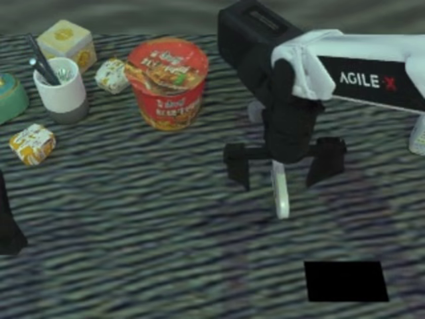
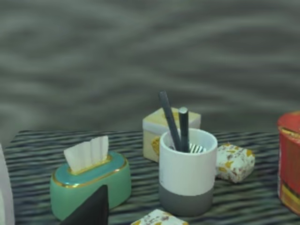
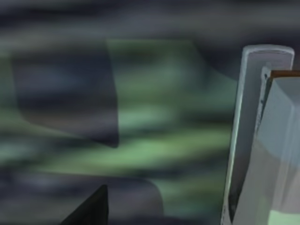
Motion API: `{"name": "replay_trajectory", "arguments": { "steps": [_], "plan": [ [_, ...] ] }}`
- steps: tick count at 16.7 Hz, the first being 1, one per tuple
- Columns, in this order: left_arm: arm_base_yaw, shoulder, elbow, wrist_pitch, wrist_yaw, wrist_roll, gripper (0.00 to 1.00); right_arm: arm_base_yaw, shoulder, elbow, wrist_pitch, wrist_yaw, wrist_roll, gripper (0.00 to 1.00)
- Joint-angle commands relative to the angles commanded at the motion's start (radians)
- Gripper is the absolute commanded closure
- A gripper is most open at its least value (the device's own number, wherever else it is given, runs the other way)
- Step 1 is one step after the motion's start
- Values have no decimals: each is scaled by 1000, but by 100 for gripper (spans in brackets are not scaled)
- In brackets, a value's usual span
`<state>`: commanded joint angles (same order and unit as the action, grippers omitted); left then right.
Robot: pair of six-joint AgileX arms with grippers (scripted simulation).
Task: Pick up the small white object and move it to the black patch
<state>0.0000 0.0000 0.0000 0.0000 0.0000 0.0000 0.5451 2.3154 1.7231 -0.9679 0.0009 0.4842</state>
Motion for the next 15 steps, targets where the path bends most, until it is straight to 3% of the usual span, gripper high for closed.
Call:
{"name": "replay_trajectory", "arguments": {
  "steps": [6,15],
  "plan": [
    [0,0,0,0,0,0,0,1,17,-31,39,0,2,0],
    [0,0,0,0,0,0,0,1,17,-31,39,0,2,68]
  ]
}}
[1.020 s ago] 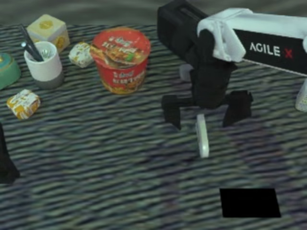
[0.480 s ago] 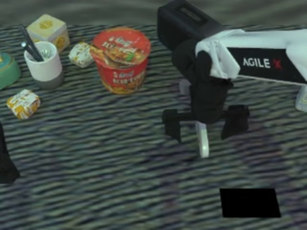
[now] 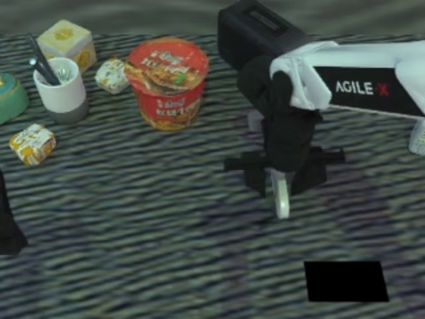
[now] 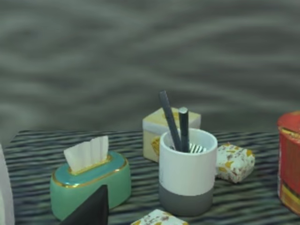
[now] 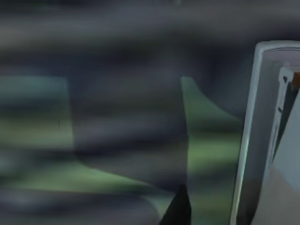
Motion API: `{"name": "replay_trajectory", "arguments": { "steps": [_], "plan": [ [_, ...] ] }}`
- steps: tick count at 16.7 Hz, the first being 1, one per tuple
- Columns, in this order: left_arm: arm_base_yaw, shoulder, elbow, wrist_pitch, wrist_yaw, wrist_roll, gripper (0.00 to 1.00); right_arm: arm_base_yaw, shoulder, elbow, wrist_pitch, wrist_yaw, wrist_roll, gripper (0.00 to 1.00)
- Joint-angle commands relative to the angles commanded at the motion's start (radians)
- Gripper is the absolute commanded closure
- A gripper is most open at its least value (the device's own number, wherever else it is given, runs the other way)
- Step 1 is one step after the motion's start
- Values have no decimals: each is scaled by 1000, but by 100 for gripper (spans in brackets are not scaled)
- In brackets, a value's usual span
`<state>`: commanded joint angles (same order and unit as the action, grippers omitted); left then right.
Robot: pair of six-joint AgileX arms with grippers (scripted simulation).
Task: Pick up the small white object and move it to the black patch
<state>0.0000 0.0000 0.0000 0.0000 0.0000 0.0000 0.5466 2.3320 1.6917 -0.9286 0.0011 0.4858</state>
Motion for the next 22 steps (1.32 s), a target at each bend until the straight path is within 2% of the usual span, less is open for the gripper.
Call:
{"name": "replay_trajectory", "arguments": {
  "steps": [4,5,15,22],
  "plan": [
    [0,0,0,0,0,0,0,0,0,0,0,0,0,98],
    [0,0,0,0,0,0,0,0,0,0,0,0,0,100],
    [0,0,0,0,0,0,0,-1,-4,16,-17,0,0,100],
    [0,0,0,0,0,0,0,5,-79,205,-296,-1,-1,100]
  ]
}}
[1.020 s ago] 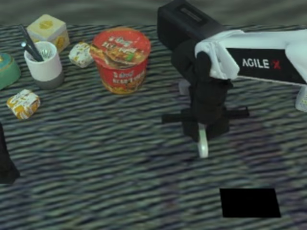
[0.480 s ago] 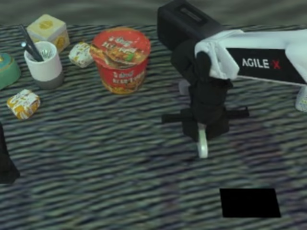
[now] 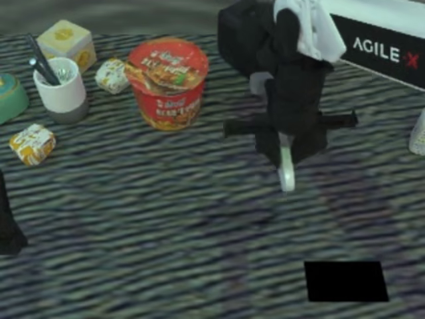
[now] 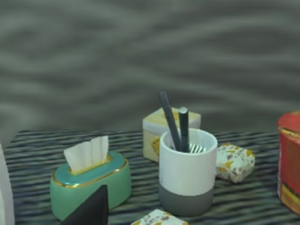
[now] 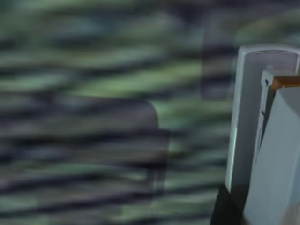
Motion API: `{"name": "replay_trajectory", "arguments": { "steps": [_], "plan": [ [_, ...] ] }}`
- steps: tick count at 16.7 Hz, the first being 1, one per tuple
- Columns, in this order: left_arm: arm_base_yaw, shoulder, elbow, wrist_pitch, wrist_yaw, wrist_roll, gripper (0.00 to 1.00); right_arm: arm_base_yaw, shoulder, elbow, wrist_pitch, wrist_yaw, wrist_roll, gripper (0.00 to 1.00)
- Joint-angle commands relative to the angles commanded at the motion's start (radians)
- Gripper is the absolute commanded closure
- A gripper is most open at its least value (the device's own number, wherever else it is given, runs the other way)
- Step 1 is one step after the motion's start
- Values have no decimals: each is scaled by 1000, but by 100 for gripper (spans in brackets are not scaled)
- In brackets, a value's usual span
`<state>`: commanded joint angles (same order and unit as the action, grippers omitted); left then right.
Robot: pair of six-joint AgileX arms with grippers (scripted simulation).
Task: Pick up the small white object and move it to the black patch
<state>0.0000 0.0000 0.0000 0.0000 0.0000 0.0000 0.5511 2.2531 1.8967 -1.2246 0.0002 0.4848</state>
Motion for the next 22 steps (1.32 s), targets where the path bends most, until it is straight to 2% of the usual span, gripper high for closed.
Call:
{"name": "replay_trajectory", "arguments": {
  "steps": [7,11,15,22],
  "plan": [
    [0,0,0,0,0,0,0,-5,-18,32,-40,-1,0,100],
    [0,0,0,0,0,0,0,4,-54,-9,-37,0,108,100],
    [0,0,0,0,0,0,0,13,-145,-119,-26,0,379,100],
    [0,0,0,0,0,0,0,25,-387,-436,4,0,1095,100]
  ]
}}
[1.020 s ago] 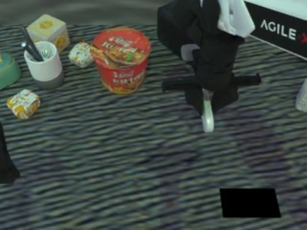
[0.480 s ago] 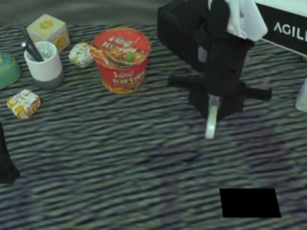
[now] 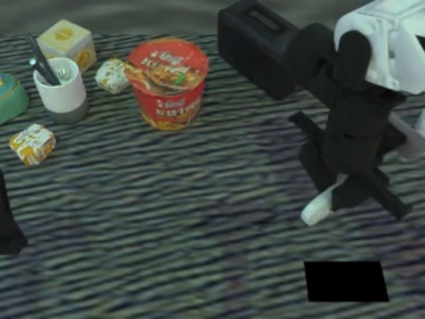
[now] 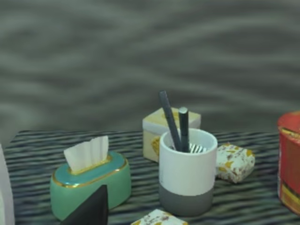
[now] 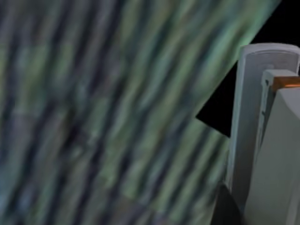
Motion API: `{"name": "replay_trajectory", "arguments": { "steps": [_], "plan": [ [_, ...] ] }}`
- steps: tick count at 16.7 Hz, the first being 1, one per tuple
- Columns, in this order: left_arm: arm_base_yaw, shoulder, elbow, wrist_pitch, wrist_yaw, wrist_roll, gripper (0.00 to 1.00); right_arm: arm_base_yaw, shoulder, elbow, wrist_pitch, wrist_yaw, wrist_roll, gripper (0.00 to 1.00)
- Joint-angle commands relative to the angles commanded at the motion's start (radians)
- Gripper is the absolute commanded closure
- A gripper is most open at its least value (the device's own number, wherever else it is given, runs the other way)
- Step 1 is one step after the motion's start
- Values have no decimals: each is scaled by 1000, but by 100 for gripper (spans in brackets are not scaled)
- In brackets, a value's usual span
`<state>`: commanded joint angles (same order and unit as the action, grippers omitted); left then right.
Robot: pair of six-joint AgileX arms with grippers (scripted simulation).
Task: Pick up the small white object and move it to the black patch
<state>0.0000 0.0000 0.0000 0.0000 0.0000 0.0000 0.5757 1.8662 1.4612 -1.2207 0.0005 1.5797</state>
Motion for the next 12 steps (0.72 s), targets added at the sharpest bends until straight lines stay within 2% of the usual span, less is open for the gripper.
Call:
{"name": "replay_trajectory", "arguments": {
  "steps": [3,6,9,12],
  "plan": [
    [0,0,0,0,0,0,0,4,-111,-131,21,0,276,100],
    [0,0,0,0,0,0,0,4,-213,-236,49,0,467,100],
    [0,0,0,0,0,0,0,3,-278,-296,71,0,562,100],
    [0,0,0,0,0,0,0,3,-286,-303,74,0,574,100]
  ]
}}
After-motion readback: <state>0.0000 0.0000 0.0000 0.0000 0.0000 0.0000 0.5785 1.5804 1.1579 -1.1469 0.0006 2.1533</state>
